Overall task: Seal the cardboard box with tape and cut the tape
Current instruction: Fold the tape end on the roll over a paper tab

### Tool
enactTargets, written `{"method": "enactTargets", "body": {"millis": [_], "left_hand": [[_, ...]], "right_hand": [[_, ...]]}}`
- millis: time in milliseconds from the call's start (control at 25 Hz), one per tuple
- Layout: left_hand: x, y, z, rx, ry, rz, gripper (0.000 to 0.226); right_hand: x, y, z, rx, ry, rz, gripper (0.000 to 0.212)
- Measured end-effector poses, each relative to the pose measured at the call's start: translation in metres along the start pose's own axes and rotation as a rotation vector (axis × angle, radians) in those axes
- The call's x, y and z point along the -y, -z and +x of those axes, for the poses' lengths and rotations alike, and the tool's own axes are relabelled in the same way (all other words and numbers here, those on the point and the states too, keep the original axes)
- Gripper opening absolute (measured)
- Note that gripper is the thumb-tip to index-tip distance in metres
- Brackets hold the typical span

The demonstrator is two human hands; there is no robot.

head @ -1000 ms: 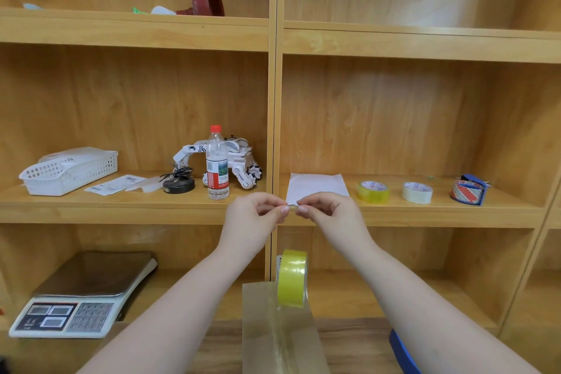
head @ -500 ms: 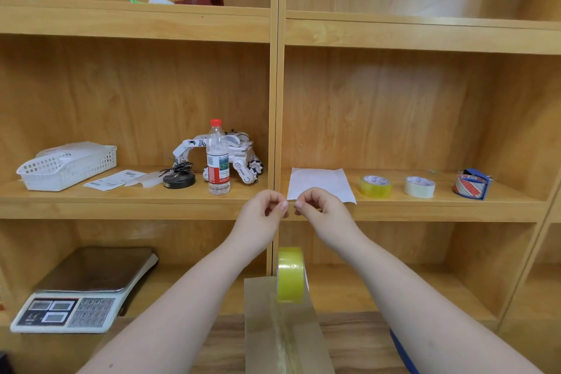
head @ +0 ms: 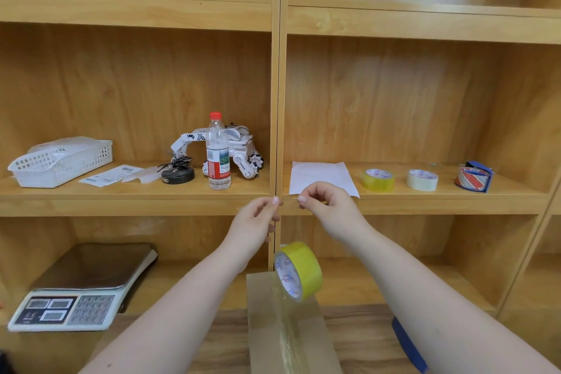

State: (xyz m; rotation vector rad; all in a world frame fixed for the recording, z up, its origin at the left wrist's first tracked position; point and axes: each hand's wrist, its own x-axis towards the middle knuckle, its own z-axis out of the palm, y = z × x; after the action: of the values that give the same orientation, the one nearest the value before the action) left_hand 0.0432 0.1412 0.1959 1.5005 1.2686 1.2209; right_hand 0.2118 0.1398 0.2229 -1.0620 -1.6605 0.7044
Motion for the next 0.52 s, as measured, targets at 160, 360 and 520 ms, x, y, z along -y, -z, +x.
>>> {"method": "enactTargets", "body": {"millis": [160,360,520], "left_hand": [[0.01,0.001,0.005,0.077,0.172,0.145,0.051],[0.021,-0.006,0.01,0.219,0.271,0.026,0.063],[0.037,-0.019,0.017,0.164,0.314,-0.141,0.07]], "right_hand": [[0.003,0.002,0.011,-0.011,0.014,-0.004,0.014],[0.001,-0.002,0.021,-0.014,0.009,-0.015,0.014],[-0.007,0.0,0.03,-0.091,-0.025,-0.024,0.014]]}}
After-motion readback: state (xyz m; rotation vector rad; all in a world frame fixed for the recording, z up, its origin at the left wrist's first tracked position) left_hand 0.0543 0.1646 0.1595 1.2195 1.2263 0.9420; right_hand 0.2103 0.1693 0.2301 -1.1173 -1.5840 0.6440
